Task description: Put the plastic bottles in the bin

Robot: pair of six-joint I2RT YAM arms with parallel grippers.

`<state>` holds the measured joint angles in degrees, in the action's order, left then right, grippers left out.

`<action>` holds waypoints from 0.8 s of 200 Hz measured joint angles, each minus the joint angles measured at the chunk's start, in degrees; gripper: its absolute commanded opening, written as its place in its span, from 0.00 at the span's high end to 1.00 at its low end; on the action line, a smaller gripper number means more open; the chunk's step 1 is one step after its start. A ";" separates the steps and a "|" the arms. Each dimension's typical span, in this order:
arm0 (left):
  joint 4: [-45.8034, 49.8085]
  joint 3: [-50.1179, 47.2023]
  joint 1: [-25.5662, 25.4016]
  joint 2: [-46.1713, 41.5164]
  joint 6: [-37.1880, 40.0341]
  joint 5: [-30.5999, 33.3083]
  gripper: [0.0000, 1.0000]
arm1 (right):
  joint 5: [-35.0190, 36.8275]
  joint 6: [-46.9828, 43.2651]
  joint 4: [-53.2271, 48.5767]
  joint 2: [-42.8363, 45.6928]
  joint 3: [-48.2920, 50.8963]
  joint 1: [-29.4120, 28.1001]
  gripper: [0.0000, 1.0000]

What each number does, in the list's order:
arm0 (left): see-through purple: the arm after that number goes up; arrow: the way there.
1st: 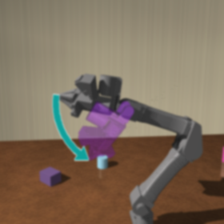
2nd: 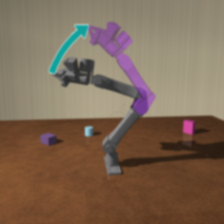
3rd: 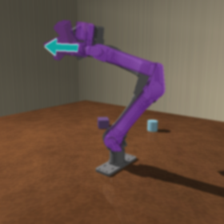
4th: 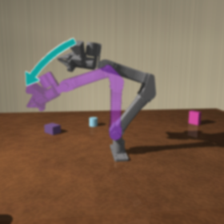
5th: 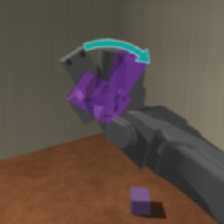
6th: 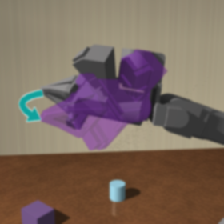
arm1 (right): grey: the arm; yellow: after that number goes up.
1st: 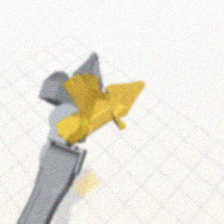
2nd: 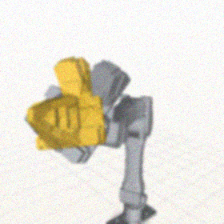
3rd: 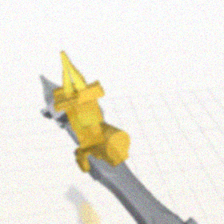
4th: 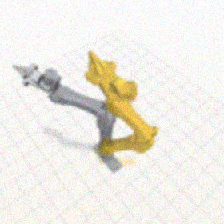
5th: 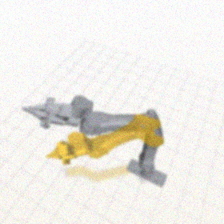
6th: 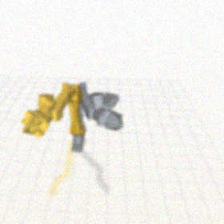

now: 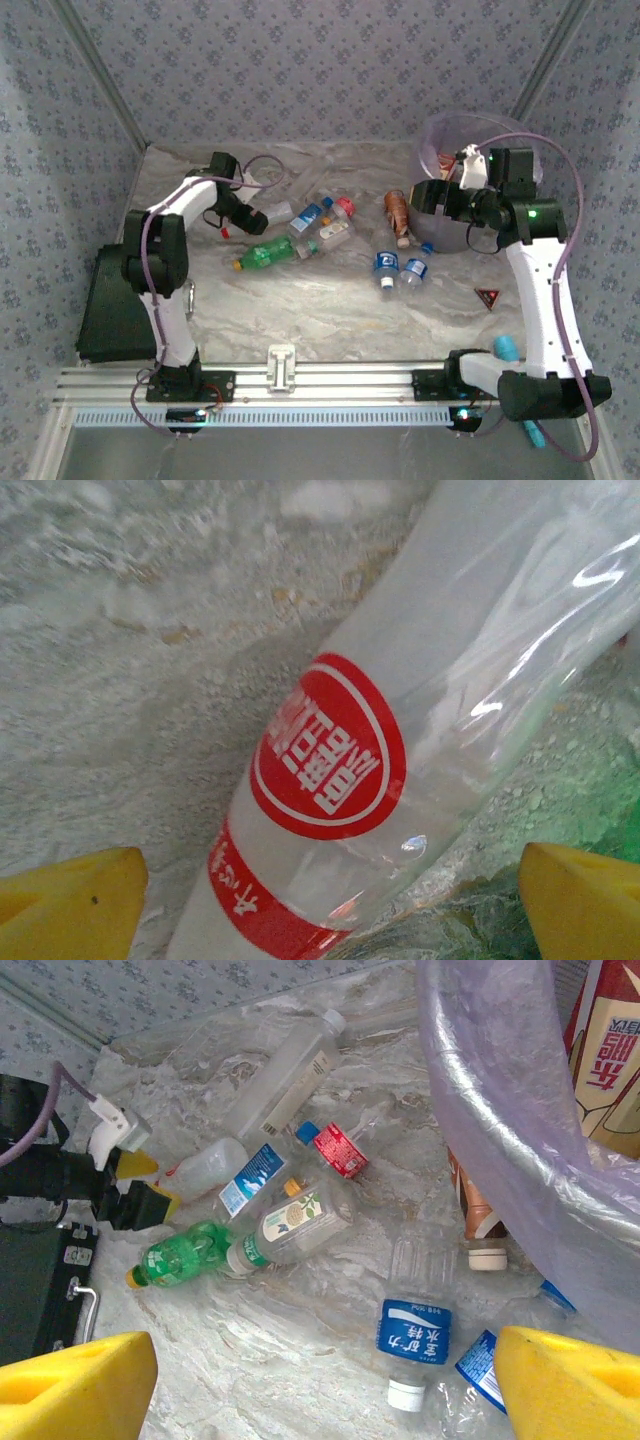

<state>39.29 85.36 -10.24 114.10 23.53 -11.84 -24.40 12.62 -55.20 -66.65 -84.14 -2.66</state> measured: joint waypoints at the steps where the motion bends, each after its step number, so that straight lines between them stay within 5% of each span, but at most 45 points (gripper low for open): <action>1: 0.02 0.00 0.00 0.07 0.09 0.00 0.10 | 0.00 0.00 0.00 0.04 0.00 0.00 0.11; 77: 1.31 0.00 -0.42 3.02 1.38 0.72 0.42 | 0.59 0.02 -0.20 0.68 0.00 0.00 0.11; 160: 0.85 -2.51 -0.37 -1.36 -1.20 2.19 0.50 | 0.31 0.07 -0.22 1.66 0.00 0.04 0.12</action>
<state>40.14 82.85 -10.61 112.75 22.33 -9.65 -24.10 12.69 -55.42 -64.99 -84.14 -2.61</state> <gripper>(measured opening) 0.502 0.884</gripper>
